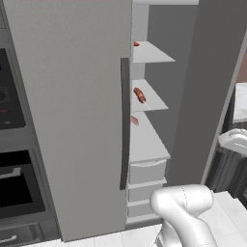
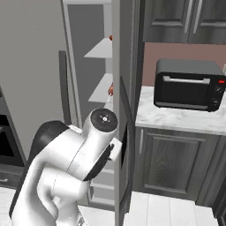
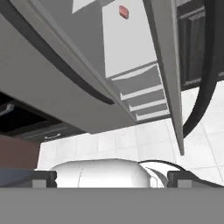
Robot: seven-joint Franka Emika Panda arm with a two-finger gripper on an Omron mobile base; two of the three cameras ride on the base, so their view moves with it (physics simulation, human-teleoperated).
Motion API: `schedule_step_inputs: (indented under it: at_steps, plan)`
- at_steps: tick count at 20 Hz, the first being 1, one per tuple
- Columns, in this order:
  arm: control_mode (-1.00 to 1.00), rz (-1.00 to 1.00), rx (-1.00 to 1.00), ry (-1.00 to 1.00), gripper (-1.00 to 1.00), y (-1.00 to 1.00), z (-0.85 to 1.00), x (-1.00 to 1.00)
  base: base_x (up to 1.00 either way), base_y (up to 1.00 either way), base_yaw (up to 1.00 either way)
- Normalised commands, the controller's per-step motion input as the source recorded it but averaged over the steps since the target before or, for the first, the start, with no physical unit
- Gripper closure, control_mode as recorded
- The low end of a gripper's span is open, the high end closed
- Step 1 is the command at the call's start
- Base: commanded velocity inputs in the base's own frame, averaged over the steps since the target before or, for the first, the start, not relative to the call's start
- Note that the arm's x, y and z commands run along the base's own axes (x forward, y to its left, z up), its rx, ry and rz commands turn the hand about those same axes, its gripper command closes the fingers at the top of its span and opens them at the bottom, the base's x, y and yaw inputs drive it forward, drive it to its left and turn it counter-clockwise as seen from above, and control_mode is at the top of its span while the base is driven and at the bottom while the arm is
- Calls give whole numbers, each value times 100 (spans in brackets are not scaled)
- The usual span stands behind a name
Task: Store the kebab skewer in the freezer for long-term storage. Close the freezer door after placing the cooked food.
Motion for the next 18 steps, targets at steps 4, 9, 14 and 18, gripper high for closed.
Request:
schedule_step_inputs:
  at_steps: [4, 9, 14, 18]
  plan:
    - [-100, 0, 26, -3, -100, -65, 1, 0, 0, 0, 0]
    - [-100, 0, 8, 0, -100, -51, 0, 40, 0, 0, 0]
    - [-100, 0, 4, 0, -100, -50, -1, 73, 0, 0, 0]
    - [-100, 1, 7, -8, -100, -47, -5, 74, 0, 0, 0]
